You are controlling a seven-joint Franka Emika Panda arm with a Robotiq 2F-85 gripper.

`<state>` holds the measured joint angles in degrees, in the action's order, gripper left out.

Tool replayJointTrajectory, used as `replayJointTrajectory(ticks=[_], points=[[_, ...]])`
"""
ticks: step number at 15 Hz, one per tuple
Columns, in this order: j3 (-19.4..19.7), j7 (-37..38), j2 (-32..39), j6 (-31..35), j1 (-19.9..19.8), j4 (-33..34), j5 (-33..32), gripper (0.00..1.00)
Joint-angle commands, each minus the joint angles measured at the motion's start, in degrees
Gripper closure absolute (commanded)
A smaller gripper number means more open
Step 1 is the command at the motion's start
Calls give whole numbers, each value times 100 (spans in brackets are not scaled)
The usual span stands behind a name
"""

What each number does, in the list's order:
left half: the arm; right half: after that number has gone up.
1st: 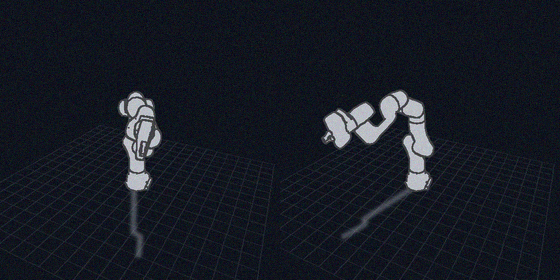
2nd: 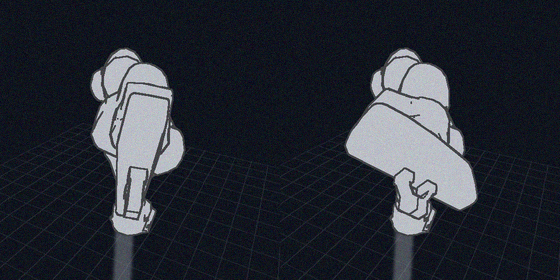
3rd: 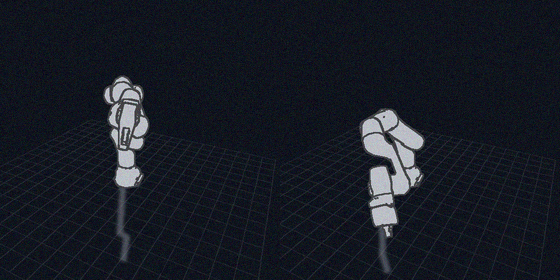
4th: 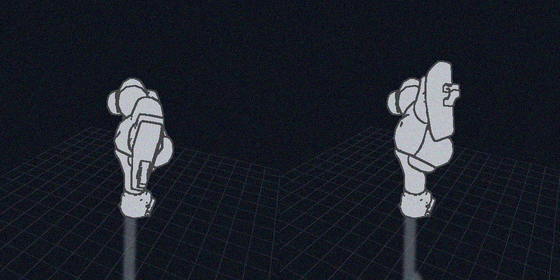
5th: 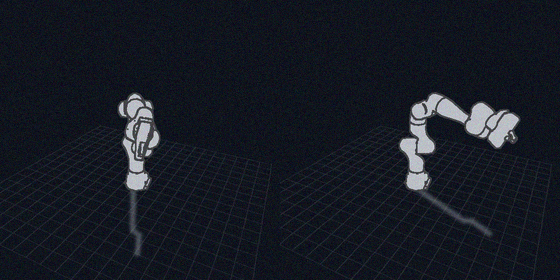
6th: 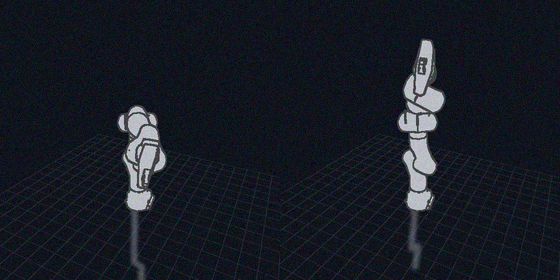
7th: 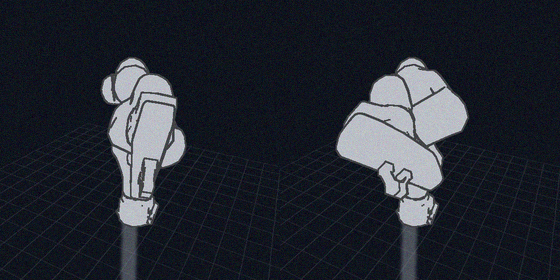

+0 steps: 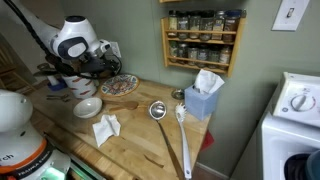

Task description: Hang the whisk above the bottom spice rack

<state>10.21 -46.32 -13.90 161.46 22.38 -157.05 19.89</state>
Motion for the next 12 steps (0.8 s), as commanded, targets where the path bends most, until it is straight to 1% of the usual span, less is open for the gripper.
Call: replayJointTrajectory(ticks=[1,4,5,7,9,12], points=[[-202,-15,241,90,-98,129,105,0],[-285,35,636,402,-56,333,322,0],[-93,-20,787,505,121,403,428,0],[-26,-144,1070,699,191,540,791,0],[4,-294,1326,757,225,646,1202,0],[-131,-878,1633,886,270,797,2004,0]])
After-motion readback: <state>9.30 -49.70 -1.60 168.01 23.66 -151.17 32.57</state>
